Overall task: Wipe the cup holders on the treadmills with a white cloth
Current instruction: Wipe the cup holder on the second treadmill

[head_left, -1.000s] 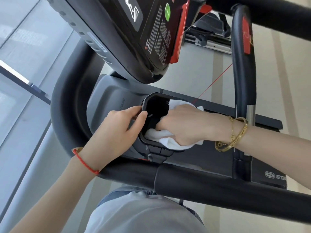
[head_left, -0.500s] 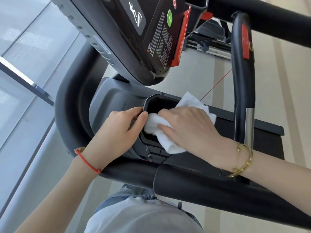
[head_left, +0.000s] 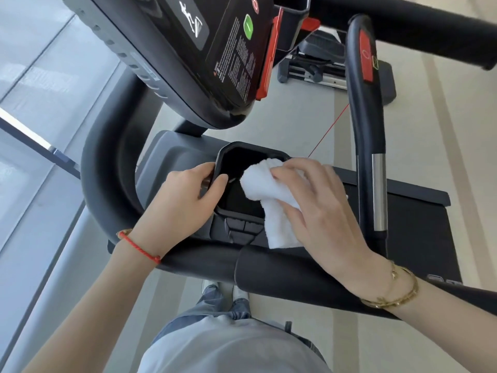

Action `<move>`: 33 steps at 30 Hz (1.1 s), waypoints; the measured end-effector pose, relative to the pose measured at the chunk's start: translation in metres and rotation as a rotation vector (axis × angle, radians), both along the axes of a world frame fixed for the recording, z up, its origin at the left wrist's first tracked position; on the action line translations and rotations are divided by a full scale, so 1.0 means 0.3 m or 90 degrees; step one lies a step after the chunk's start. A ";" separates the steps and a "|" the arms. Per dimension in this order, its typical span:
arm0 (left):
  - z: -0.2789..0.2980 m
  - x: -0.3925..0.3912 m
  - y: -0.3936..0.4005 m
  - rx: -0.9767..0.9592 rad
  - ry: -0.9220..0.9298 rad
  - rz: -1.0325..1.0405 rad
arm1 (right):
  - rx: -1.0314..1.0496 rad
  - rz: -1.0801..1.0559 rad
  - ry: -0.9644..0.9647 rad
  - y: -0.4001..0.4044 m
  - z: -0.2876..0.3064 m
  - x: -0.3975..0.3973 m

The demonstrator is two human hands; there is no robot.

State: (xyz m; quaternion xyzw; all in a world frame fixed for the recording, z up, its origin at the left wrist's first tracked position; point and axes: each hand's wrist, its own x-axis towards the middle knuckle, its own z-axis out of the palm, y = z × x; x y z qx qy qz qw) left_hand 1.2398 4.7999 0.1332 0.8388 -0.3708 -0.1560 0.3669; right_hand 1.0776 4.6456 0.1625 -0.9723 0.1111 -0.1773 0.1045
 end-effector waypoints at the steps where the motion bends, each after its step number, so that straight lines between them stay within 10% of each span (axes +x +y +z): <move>1: 0.000 0.000 -0.001 0.003 -0.006 0.004 | -0.004 -0.015 -0.016 -0.002 0.005 -0.005; 24: -0.013 0.009 -0.007 0.024 -0.037 0.020 | 0.306 -0.013 0.156 -0.164 -0.017 0.147; 33: -0.008 0.012 -0.006 0.011 -0.026 0.011 | 0.156 0.050 0.188 -0.138 -0.001 0.323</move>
